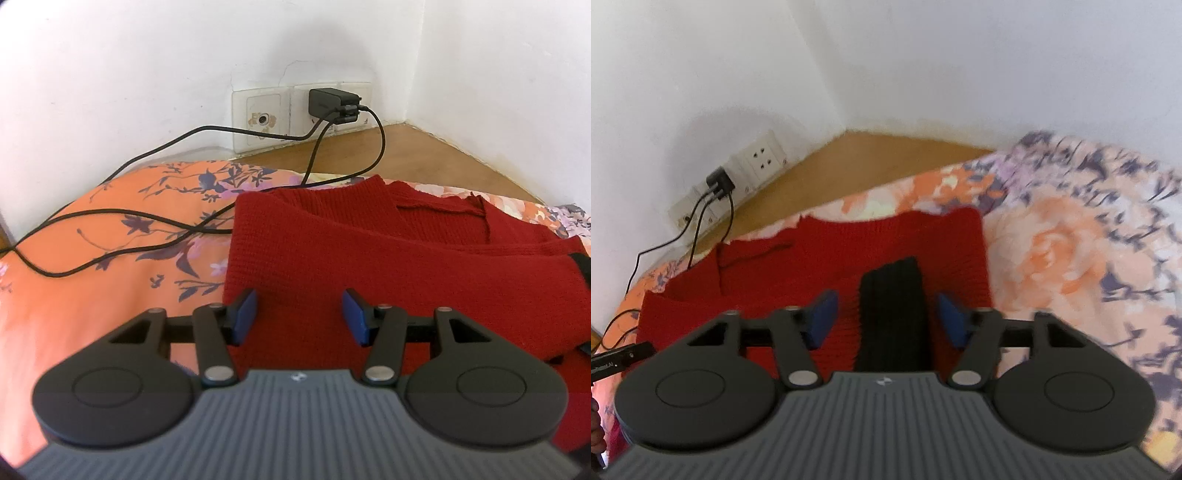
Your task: Fold small clothes
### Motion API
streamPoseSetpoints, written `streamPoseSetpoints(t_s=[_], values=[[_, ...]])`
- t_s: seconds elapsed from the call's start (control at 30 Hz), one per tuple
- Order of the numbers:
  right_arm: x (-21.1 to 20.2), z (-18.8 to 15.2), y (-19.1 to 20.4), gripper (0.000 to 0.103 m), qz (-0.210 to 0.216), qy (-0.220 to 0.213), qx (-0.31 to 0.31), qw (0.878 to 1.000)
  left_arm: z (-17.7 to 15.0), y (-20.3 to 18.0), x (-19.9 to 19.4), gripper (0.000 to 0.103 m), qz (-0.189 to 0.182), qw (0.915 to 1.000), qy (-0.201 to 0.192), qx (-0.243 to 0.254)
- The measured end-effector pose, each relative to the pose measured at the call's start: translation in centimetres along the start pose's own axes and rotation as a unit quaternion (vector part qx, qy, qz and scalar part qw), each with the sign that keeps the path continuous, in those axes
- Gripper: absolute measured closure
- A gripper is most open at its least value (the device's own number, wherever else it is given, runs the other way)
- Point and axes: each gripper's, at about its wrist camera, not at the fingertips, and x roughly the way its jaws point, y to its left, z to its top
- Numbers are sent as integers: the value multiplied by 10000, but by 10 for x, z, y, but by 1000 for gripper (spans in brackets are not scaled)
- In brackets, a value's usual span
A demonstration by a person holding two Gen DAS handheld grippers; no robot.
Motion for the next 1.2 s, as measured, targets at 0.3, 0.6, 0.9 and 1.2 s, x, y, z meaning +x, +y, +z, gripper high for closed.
streamPoseSetpoints(t_s=[0.3, 0.6, 0.9, 1.2], values=[[-20, 9, 12, 93, 62, -919, -371, 9951, 2, 2, 8, 50, 80, 9997, -193, -99], [18, -7, -4, 87, -256, -372, -58, 9990, 2, 1, 25, 45, 257, 9991, -318, 132], [-21, -7, 15, 53, -518, -461, -166, 9975, 5, 6, 13, 45, 255, 9992, -234, 207], [-101, -48, 43, 47, -554, -744, -390, 9949, -6, 25, -34, 46, -7, 9994, -193, 281]])
